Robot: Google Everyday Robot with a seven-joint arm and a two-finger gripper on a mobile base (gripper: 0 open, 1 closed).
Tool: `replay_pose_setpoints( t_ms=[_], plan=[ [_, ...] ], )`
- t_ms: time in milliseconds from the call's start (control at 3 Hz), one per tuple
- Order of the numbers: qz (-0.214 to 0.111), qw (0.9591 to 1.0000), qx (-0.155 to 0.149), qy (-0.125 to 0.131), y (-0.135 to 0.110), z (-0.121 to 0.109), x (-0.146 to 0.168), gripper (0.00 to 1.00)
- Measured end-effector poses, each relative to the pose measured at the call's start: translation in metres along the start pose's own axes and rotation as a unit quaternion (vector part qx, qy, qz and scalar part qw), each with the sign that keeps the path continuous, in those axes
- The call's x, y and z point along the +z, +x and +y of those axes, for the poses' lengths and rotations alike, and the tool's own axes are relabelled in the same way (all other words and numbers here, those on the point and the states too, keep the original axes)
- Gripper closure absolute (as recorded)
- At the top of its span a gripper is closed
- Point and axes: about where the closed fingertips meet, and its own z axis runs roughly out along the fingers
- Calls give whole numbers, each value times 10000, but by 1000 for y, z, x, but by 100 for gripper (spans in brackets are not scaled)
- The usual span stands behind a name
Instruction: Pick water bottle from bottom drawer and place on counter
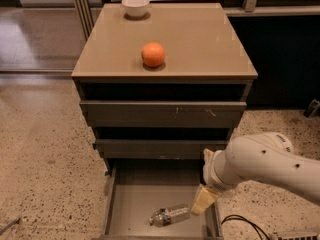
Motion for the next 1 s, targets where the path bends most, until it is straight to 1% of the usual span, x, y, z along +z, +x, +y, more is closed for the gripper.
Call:
replay_pose_setpoints(
  t_ms=[333, 667, 1000],
  plan=[
    [34, 9990, 445, 102, 8, 7, 36, 0],
    [34, 9990, 444, 102, 8, 7, 36, 0],
    [-41, 9997, 256, -33, 7, 4, 39, 0]
  ],
)
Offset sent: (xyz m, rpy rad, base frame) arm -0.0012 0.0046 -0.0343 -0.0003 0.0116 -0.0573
